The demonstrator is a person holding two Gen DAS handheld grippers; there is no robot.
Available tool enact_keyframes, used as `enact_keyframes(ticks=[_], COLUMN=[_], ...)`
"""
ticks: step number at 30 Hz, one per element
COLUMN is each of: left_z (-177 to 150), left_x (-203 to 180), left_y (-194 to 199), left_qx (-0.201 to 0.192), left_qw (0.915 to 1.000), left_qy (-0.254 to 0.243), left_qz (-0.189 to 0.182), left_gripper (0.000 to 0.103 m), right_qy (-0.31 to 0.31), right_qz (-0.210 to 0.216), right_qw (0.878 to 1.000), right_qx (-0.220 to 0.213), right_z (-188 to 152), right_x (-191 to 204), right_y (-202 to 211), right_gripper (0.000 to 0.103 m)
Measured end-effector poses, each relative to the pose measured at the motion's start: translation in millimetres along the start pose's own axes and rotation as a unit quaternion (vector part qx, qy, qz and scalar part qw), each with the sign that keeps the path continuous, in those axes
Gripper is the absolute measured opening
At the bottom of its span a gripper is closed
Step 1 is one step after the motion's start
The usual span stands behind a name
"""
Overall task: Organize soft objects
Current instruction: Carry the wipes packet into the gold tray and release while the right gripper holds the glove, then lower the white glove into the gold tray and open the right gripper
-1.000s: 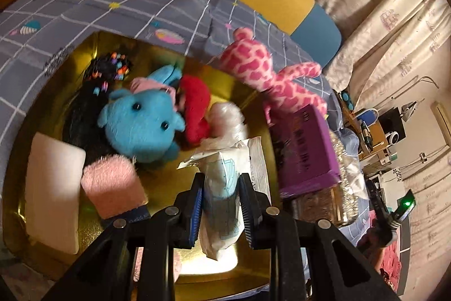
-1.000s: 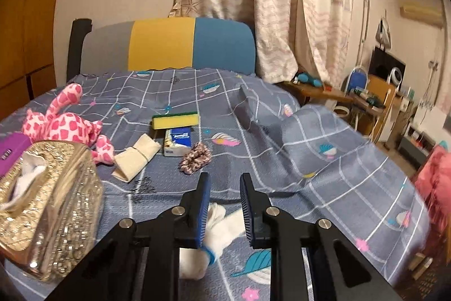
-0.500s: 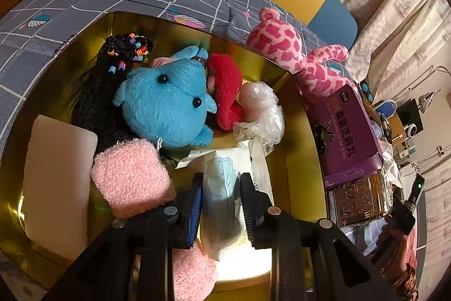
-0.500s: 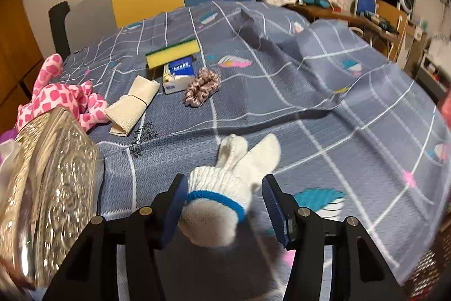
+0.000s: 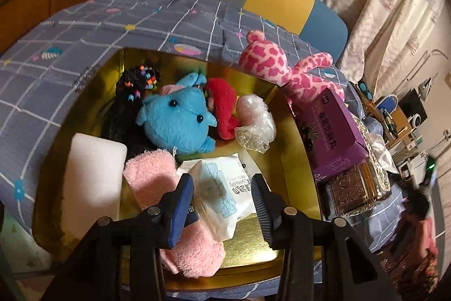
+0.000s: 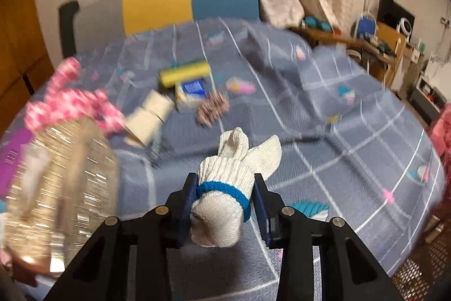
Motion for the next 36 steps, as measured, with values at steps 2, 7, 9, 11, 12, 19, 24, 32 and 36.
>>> enact_keyframes(ticks=[2,7,9,11,12,19,24,32,36], left_z=[-2,-7,-10,-12,-13,-22,-26,-27,-27], left_x=[-3,-7,-7,-5,-3,7,15,28,32], left_y=[3,9,10,11,12,25,33,44,47], left_qx=[-0.007,-0.014,-0.013,-0.012,-0.012,-0.021,-0.030,-0.040,-0.042], left_qw=[0.9999,0.9996,0.9996,0.9997,0.9997,0.9997,0.9995,0.9992,0.9990], left_qy=[-0.009,-0.022,-0.025,-0.021,-0.019,-0.015,-0.013,-0.002,0.003], left_qz=[0.002,-0.001,0.001,-0.002,-0.004,-0.003,0.004,0.009,0.010], left_gripper=[0.043,0.043,0.043,0.043,0.043,0.043,0.043,0.043,0.043], right_qy=[0.016,0.068,0.096,0.123,0.130,0.191,0.239,0.281,0.278], right_qz=[0.018,0.082,0.110,0.141,0.150,0.208,0.214,0.153,0.137], right_qw=[0.999,0.990,0.983,0.976,0.973,0.955,0.946,0.947,0.951], right_qx=[-0.037,-0.096,-0.109,-0.115,-0.114,-0.088,-0.036,0.003,0.011], right_z=[5,9,5,-1,-4,-32,-57,-80,-79], right_x=[16,70,99,132,142,230,285,332,337], right_y=[32,92,109,121,123,124,102,48,30], right_gripper=[0.038,0.039,0.039,0.039,0.039,0.039,0.039,0.039,0.044])
Point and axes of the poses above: each gripper's, at about its wrist camera, not at the fingertips, and y roughly against the way its jaws point, x to its left, z to its top, the point moved 1 cm from there along -y, roughly the way its jaws point, and after that the axes turned 10 degrees about x, right-handed, at the moved point
